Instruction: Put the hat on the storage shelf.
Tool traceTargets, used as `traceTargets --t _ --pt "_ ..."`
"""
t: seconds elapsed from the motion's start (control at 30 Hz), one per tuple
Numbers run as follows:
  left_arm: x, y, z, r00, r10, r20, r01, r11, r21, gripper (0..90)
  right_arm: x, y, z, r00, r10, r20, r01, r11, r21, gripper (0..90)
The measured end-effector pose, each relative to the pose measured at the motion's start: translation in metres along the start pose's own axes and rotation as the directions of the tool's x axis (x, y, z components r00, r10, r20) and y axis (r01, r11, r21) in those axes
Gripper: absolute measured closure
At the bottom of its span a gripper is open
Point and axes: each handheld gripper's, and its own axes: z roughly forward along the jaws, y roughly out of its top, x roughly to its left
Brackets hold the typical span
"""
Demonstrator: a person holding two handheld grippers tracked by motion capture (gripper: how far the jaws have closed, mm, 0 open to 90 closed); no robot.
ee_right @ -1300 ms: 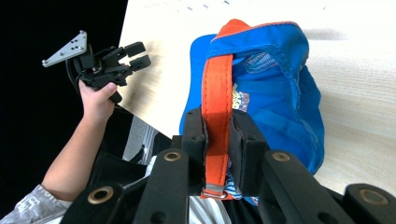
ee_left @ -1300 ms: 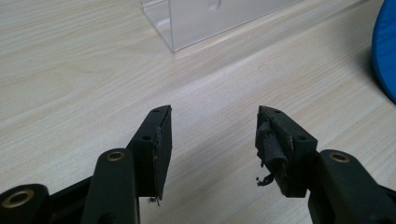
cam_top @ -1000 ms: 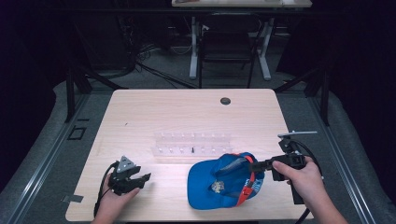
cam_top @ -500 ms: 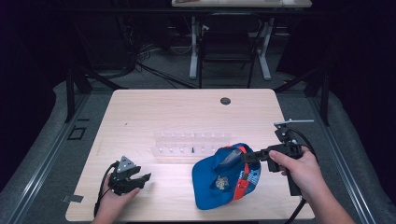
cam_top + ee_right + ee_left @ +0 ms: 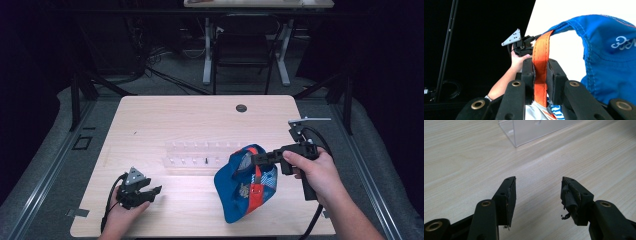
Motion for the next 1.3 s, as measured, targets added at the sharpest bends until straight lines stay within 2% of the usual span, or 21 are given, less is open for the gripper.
traceTargets --t 0.17,0.43,0.73,0.97,1.3 --pt "0.0 0.0 0.001 1.0 0.004 0.0 -0.004 1.0 0.002 46.6 0.007 0.004 -0.003 1.0 -0.006 -0.005 0.006 1.0 -0.013 78.0" --pt "-0.001 0.0 0.001 1.0 0.003 0.002 -0.003 1.0 0.002 46.6 0.009 0.009 -0.011 0.9997 0.006 -0.023 -0.007 0.999 -0.035 78.0" --pt "-0.004 0.001 0.001 1.0 0.003 0.006 -0.003 1.0 -0.002 46.6 0.014 0.015 -0.011 0.9991 0.003 -0.043 -0.005 0.999 -0.052 78.0" --pt "-0.011 0.004 0.001 0.9994 0.015 0.03 -0.015 0.9998 -0.014 46.9 0.021 0.021 -0.01 0.9987 -0.013 -0.05 0.01 0.998 -0.061 78.0" --pt "-0.017 0.01 -0.004 0.998 -0.006 0.063 0.009 0.9985 -0.055 48.9 0.024 0.03 -0.004 0.9979 -0.02 -0.062 0.015 0.997 -0.073 78.0"
